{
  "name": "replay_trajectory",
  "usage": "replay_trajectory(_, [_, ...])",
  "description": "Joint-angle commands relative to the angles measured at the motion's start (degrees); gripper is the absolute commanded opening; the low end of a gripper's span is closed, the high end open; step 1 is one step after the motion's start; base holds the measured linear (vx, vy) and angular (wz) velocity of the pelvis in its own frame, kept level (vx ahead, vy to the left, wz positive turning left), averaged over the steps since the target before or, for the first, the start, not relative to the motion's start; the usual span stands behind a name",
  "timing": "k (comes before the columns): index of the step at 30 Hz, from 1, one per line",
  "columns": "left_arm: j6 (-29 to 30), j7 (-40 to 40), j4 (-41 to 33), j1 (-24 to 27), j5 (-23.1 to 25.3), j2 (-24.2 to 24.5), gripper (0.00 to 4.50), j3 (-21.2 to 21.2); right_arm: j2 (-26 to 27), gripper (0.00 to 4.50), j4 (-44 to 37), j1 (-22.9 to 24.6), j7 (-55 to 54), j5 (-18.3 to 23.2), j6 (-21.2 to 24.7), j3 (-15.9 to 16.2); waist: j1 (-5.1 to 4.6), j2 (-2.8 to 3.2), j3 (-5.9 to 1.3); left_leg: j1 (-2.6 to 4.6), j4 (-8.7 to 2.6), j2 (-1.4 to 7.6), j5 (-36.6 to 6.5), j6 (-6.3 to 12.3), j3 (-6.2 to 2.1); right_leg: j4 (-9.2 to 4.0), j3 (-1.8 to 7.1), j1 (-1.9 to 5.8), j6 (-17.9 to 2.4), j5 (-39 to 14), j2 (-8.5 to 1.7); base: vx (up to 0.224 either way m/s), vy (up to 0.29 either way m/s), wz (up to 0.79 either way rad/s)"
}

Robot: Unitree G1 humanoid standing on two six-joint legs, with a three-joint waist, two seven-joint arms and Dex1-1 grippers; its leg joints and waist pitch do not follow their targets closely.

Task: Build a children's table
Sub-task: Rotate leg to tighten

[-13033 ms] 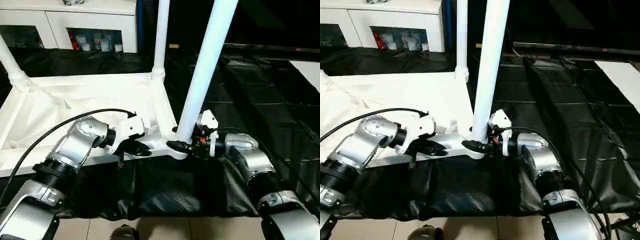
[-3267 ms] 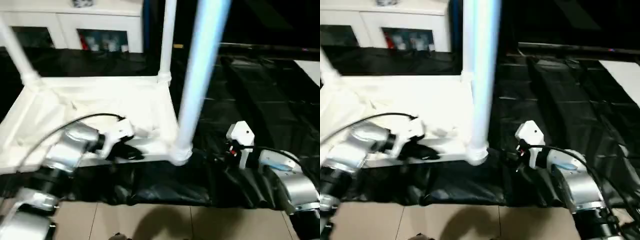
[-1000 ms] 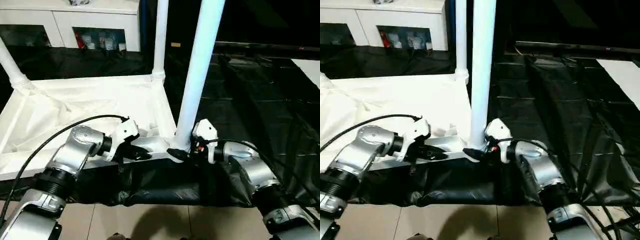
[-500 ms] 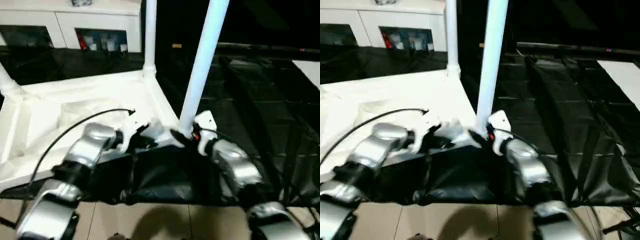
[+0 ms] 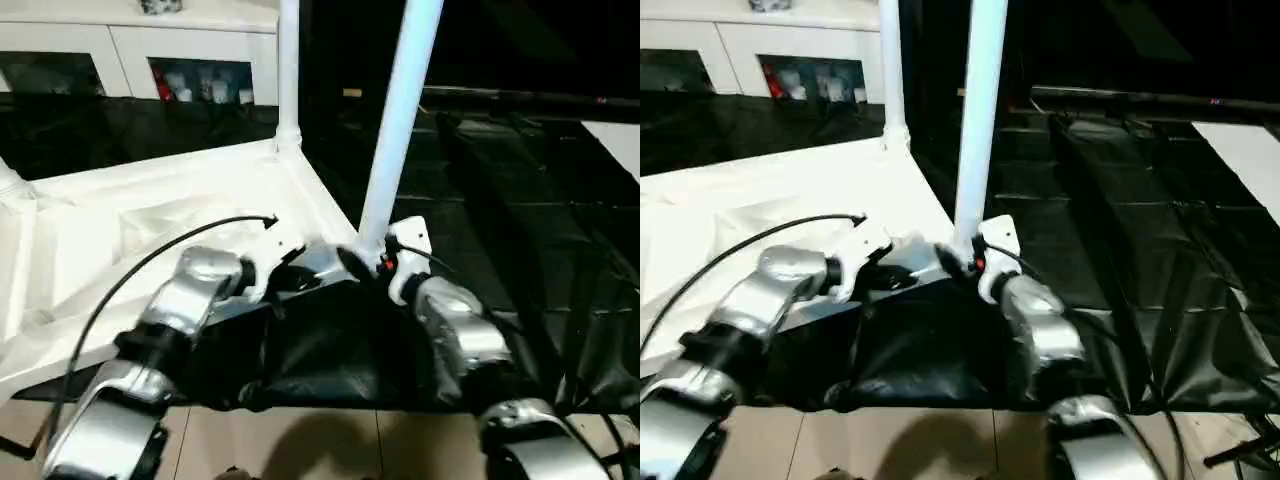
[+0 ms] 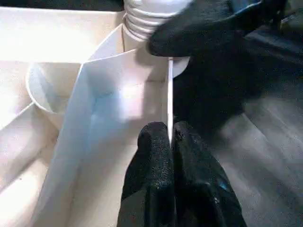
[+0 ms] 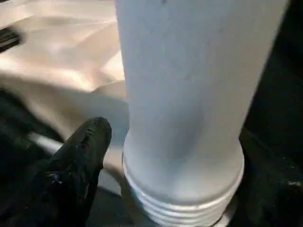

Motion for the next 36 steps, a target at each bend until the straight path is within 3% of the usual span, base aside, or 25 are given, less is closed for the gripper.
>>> replay_trajectory(1, [-1.98, -4.84, -2.66, 0.97, -3.25, -0.16, 0.00, -1.26, -0.68, 3.95, -2.60, 0.88, 9.52, 1.12, -0.88, 4.60, 0.52, -0.46, -4.13, 0.19, -3.86, 2.49, -7.41, 4.85, -0.39, -3.25, 2.65, 3.29, -14.72, -6.02, -3.62, 0.000, 0.000, 0.00])
replay_trajectory(3, [-2.27, -6.93, -3.22, 1.55, -3.84, 1.19, 0.00, -1.14, -2.37, 3.95, -3.44, 1.24, 13.25, 1.33, -0.94, 5.41, 0.50, -0.61, -3.96, 0.24, -3.94, 2.55, -7.92, 5.05, -0.32, -3.33, 2.60, 3.09, -14.98, -6.85, -3.48, 0.000, 0.000, 0.00])
replay_trajectory(6, [-2.50, -9.40, -3.36, 2.20, -4.26, 2.88, 0.00, -0.80, -4.34, 3.95, -4.56, 1.60, 18.24, 1.31, -0.55, 6.38, 0.66, -0.68, -3.62, 0.45, -4.22, 2.81, -10.90, 3.76, -0.38, -3.73, 2.62, 2.83, -14.52, -11.92, -3.64, 0.000, 0.000, 0.00])
replay_trajectory(8, [-2.17, -13.25, -4.06, 2.93, -4.97, 5.27, 0.00, -0.79, -6.38, 3.68, -6.28, 2.08, 24.41, 1.42, 0.21, 7.99, 0.91, -0.94, -3.61, 0.57, -4.33, 2.86, -11.81, 3.04, -0.34, -3.84, 2.69, 2.77, -13.58, -14.11, -3.65, 0.000, 0.000, 0.00])
replay_trajectory(15, [-0.22, -18.56, -5.34, 3.34, -6.21, 8.31, 0.00, -1.33, -8.22, 3.20, -7.88, 2.35, 30.34, 0.71, -0.31, 11.30, 1.78, -0.89, -3.79, 0.63, -4.24, 2.93, -9.45, 2.83, -0.13, -3.24, 2.64, 2.67, -14.42, -9.87, -3.56, 0.000, 0.000, 0.00])
replay_trajectory(22, [-0.23, -17.83, -4.40, 2.71, -5.88, 7.83, 0.00, -0.71, -6.92, 2.75, -7.52, 2.74, 30.74, 0.53, 0.18, 11.75, 1.78, -0.93, -3.79, 0.75, -4.44, 2.98, -11.56, 1.49, -0.24, -3.40, 2.67, 2.66, -14.47, -10.98, -3.66, 0.000, 0.000, 0.00])
replay_trajectory(26, [-1.05, -12.24, -3.01, 1.91, -5.06, 4.95, 0.00, 0.26, -4.55, 2.72, -5.24, 2.57, 23.50, 0.12, 0.34, 9.60, 1.69, -0.95, -3.79, 0.73, -4.46, 2.86, -11.75, 0.96, -0.29, -3.50, 2.75, 2.68, -14.30, -10.91, -3.68, 0.000, 0.000, 0.00])
replay_trajectory(31, [-0.42, -1.19, 0.37, -0.63, -2.02, -0.29, 0.00, 0.74, 0.95, 2.72, 2.08, -0.73, 2.71, -2.17, 0.96, 4.65, 1.14, -1.02, -3.57, 1.02, -4.82, 2.59, -15.68, -1.90, -0.61, -4.43, 2.82, 2.49, -11.42, -19.83, -3.87, 0.000, 0.000, 0.00])
replay_trajectory(34, [0.97, 6.70, 2.26, -2.51, -0.01, -3.95, 0.00, 0.89, 5.14, 2.72, 6.48, -3.23, -9.66, -1.98, 2.53, 1.36, 0.99, -0.99, -3.61, 1.10, -4.81, 2.62, -15.04, -2.02, -0.59, -4.50, 2.91, 2.31, -10.96, -19.47, -3.81, 0.000, 0.000, 0.00])
replay_trajectory(36, [1.83, 11.27, 3.06, -3.39, 1.53, -5.63, 0.00, 0.64, 7.32, 2.72, 8.07, -4.20, -14.91, -2.80, 2.09, 0.90, 1.01, -0.96, -3.75, 1.10, -4.80, 2.65, -14.18, -2.16, -0.56, -4.30, 2.89, 2.33, -11.11, -17.90, -3.77, 0.000, 0.000, 0.00])
